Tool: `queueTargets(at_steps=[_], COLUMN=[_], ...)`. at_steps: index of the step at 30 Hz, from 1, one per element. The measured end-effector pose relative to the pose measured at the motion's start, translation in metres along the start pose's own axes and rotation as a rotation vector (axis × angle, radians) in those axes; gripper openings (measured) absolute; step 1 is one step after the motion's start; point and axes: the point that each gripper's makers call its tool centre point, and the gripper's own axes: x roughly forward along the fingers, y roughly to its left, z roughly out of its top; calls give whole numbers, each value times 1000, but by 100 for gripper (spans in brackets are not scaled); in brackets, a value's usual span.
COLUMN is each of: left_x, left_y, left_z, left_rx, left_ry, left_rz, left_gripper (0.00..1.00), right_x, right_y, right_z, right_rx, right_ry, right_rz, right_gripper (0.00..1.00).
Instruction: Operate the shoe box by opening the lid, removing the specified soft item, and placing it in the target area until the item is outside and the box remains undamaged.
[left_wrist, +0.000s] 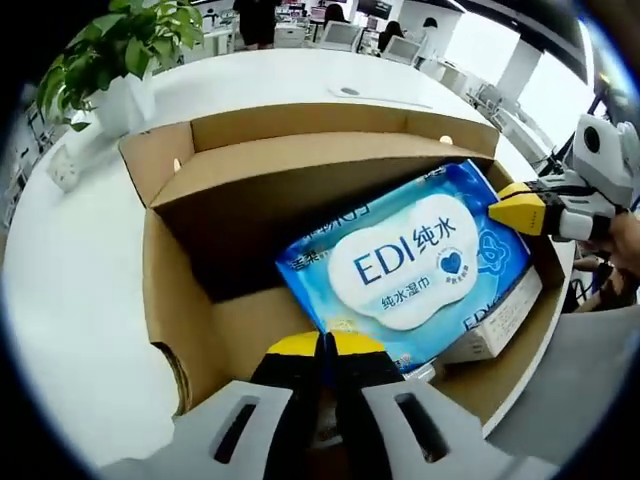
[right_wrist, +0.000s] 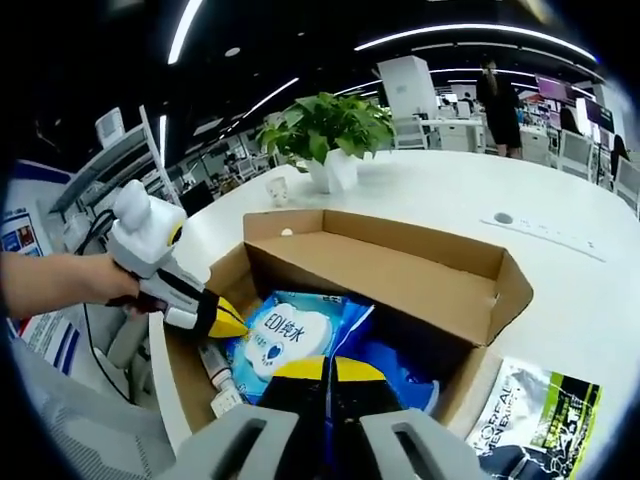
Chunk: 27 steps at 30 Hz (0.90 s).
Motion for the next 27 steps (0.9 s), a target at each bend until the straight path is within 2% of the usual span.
queueTargets(at_steps=[19,27], left_x=[-27,-40], left_y=[-10,-17], left_z=[14,22], left_rx=[10,24], left_ry=[-68,-94], left_rz=[-23,-27], left_gripper=[0,0], right_x=[-17,-29], right_y=[0,2], right_z=[-1,5], right_rx=[-4,-3], right_ry=[-9,-34], right_rz=[4,12], right_gripper=[0,0])
